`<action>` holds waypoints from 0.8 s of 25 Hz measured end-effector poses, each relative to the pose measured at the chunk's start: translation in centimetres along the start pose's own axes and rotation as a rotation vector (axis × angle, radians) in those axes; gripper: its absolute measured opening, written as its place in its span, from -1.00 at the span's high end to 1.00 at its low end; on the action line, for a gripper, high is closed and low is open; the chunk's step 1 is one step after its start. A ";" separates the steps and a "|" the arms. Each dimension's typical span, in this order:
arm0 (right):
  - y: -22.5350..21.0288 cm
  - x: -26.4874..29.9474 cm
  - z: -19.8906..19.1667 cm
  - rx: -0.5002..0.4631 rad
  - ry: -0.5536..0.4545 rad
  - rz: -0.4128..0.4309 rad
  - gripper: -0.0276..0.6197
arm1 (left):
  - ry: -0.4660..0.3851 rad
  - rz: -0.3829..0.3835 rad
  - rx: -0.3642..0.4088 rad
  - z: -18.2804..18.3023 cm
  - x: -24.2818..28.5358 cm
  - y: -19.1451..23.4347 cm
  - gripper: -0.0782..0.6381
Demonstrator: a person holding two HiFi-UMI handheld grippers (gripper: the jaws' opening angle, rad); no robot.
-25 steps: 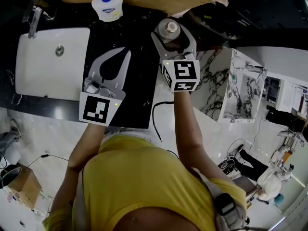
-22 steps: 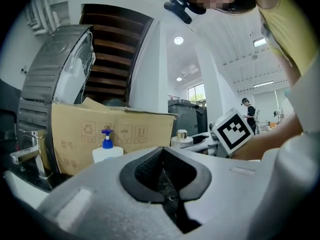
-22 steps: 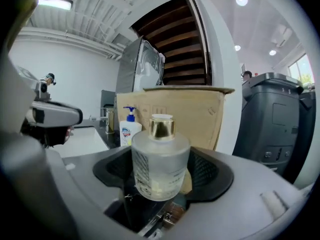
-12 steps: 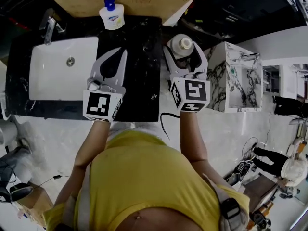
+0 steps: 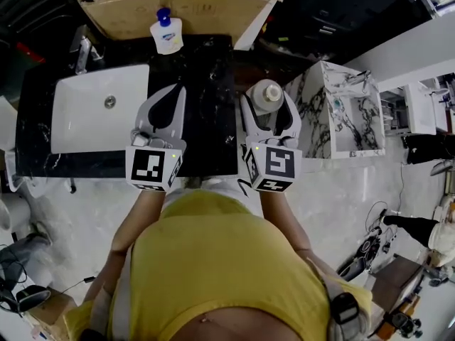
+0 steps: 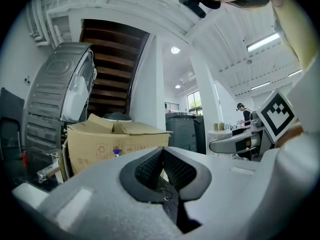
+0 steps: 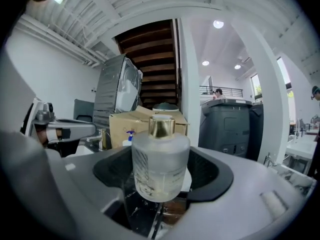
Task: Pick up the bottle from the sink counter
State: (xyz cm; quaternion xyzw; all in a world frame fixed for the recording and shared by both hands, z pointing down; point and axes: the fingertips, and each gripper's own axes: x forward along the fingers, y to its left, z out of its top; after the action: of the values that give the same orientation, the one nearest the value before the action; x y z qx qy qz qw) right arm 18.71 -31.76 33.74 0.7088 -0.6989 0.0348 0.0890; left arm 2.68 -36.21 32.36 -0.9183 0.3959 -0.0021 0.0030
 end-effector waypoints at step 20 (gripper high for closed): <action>3.1 -2.2 -0.2 -0.013 -0.013 0.045 -0.09 | 0.003 0.012 0.009 -0.1 -3.6 -1.3 0.76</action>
State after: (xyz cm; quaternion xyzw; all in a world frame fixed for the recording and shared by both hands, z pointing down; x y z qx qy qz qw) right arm 15.56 -29.62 33.79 0.6925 -0.7154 0.0276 0.0886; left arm 1.16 -32.67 32.44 -0.9159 0.4014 -0.0053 0.0066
